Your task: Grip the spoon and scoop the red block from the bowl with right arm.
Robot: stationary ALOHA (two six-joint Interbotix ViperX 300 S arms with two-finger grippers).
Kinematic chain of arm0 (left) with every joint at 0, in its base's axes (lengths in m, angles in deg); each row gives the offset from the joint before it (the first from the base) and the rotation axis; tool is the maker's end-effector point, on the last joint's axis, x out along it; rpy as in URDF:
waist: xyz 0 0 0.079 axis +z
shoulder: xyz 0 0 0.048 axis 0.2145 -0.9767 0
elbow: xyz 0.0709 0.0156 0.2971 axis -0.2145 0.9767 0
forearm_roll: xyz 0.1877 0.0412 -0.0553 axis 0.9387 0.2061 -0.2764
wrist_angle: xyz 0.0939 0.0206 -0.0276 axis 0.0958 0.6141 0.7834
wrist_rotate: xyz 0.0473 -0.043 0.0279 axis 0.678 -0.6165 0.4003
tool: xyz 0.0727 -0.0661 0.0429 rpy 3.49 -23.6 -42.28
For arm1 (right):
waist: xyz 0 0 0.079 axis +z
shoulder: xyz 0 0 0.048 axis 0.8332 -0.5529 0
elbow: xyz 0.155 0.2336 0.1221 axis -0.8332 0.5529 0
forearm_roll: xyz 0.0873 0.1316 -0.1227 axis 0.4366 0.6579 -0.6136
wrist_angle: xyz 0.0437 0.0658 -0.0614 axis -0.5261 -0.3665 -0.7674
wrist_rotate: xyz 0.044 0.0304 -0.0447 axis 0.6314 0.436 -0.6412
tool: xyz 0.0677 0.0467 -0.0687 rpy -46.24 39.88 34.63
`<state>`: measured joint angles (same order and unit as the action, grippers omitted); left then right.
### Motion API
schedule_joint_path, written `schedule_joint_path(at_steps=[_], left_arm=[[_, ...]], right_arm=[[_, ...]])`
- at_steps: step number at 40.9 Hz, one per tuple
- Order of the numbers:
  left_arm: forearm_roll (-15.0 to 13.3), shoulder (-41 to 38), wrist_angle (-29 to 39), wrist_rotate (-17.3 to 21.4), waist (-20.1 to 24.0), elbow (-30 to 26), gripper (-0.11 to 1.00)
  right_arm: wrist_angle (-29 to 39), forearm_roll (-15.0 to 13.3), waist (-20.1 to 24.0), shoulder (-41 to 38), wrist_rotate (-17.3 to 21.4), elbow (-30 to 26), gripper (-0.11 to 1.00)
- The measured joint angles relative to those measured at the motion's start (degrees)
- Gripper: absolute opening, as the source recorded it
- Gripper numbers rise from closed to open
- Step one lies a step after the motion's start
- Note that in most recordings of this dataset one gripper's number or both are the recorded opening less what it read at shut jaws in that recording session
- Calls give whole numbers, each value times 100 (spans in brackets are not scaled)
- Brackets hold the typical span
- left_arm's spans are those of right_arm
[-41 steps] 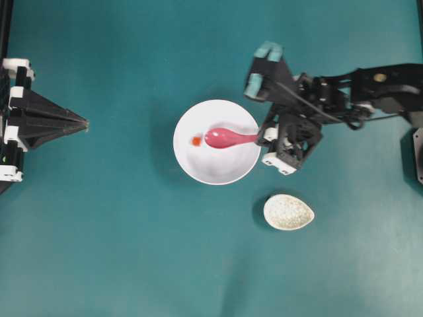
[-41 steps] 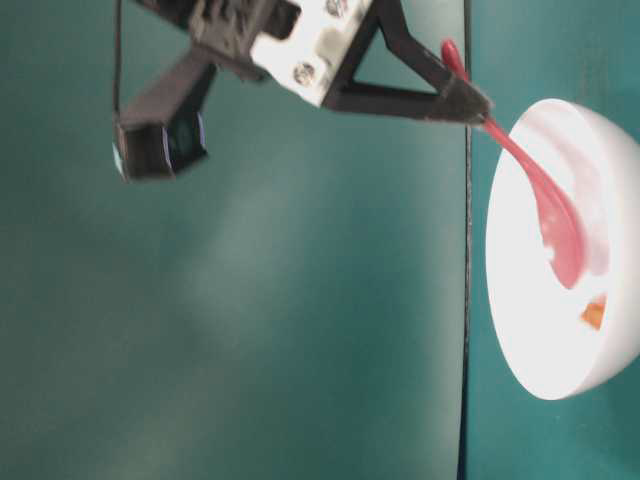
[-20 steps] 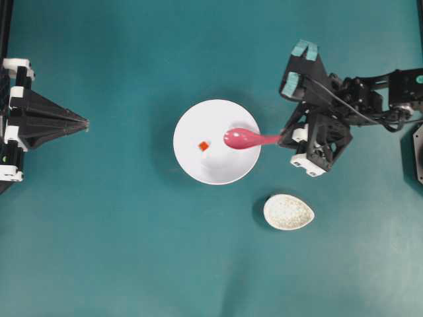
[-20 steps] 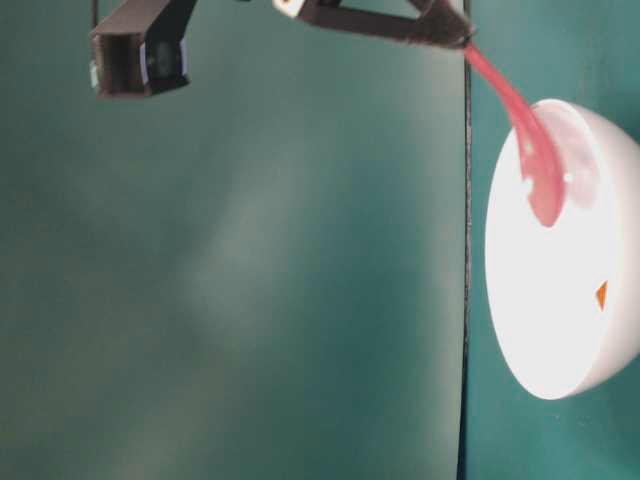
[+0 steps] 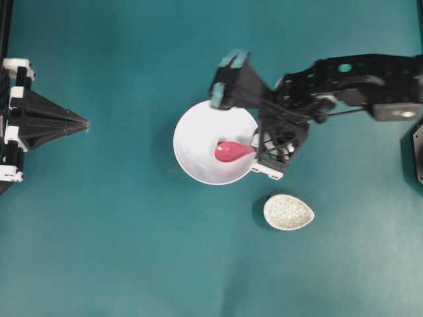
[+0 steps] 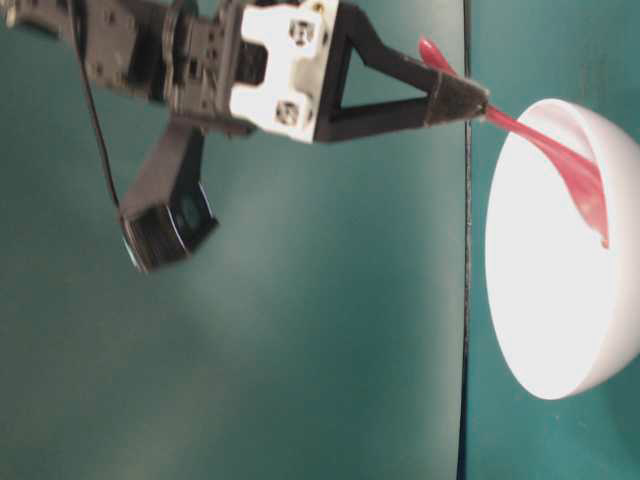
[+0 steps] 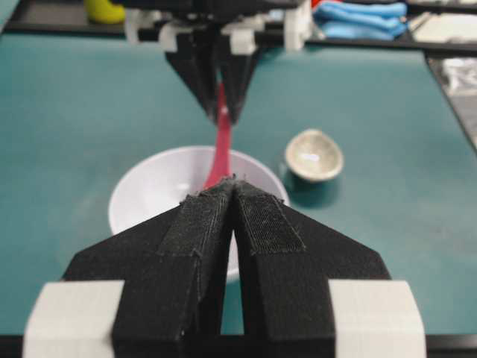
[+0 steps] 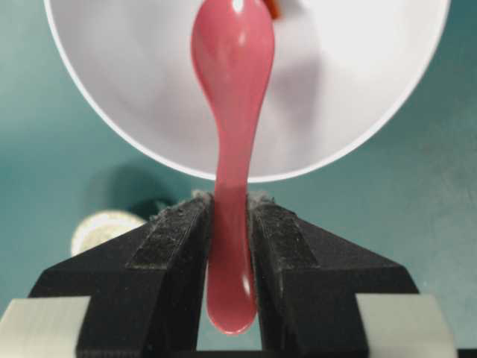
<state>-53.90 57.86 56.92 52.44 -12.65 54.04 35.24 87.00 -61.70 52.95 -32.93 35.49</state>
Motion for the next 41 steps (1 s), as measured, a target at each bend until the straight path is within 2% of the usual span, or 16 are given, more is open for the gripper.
schedule_joint_path(at_steps=[9, 19, 32, 41], left_arm=[[9, 0, 0, 0, 0, 0, 0], [9, 0, -9, 0, 0, 0, 0], [9, -9, 0, 0, 0, 0, 0], [0, 0, 0, 0, 0, 0, 0]], right_arm=[[360, 0, 0, -97, 18, -378, 24], [809, -26, -62, -97, 35, -431, 24], [844, -290, -185, -105, 26, -422, 24], [791, -334, -202, -299, -9, -404, 24]])
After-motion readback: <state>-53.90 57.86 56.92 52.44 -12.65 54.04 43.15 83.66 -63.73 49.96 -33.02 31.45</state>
